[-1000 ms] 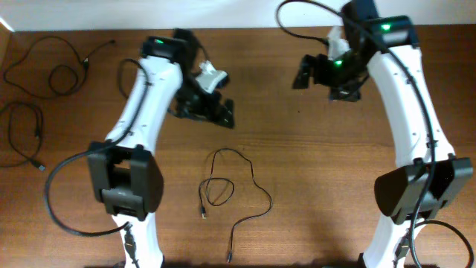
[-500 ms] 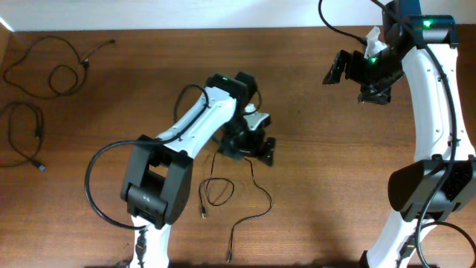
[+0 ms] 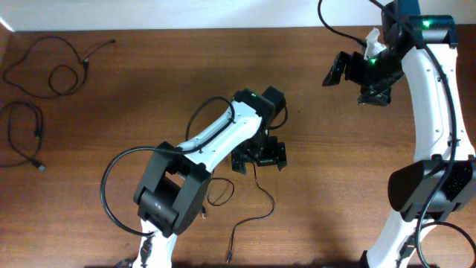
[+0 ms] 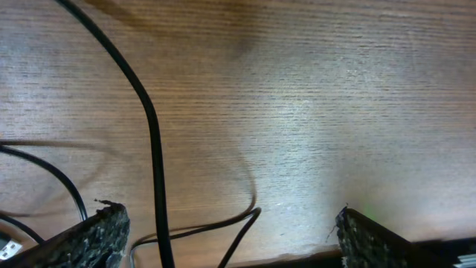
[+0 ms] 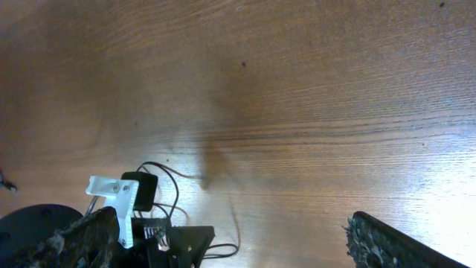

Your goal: Untangle cables

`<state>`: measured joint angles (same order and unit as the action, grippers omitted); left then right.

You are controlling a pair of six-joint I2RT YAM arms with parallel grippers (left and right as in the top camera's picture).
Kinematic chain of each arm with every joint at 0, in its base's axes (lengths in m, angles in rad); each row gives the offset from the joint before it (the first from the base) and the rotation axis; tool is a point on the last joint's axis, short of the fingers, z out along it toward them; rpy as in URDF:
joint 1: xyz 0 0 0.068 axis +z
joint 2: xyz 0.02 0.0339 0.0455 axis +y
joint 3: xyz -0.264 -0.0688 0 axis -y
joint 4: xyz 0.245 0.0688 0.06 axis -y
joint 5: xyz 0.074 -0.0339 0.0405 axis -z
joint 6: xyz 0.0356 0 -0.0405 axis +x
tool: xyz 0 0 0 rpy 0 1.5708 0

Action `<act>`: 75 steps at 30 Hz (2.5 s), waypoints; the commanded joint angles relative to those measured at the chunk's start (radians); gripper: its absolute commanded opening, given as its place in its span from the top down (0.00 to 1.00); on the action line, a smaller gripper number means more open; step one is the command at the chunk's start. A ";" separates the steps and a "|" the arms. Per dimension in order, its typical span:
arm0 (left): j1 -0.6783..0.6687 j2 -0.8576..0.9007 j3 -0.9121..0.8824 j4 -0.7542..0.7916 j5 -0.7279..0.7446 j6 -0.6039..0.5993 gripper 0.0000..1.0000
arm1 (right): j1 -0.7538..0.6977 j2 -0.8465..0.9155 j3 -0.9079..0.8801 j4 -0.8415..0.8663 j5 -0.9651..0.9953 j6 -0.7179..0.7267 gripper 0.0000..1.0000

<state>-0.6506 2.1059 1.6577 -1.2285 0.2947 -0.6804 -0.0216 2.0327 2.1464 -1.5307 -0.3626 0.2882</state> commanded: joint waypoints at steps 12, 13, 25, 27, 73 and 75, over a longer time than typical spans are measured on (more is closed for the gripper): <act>-0.021 0.007 -0.085 0.043 -0.030 -0.022 0.69 | 0.003 0.005 -0.002 -0.002 0.009 -0.001 0.02; -0.021 0.007 -0.085 0.039 -0.030 -0.022 0.71 | 0.003 0.005 -0.002 -0.002 0.009 -0.001 0.02; -0.021 -0.080 -0.007 -0.079 -0.180 0.026 1.00 | 0.003 0.005 -0.002 0.001 0.009 -0.001 0.02; -0.021 -0.152 0.024 -0.093 -0.267 0.026 1.00 | 0.002 0.005 -0.002 0.001 0.009 -0.001 0.02; 0.922 -0.803 0.124 -0.186 -0.406 0.253 1.00 | 0.003 0.005 -0.002 0.038 0.009 0.000 0.02; 0.922 -0.803 0.121 -0.220 -0.407 0.282 1.00 | 0.003 0.005 -0.002 0.038 0.009 0.000 0.02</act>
<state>0.2661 1.3163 1.7737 -1.4185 -0.1226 -0.4629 -0.0216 2.0327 2.1464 -1.4929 -0.3626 0.2882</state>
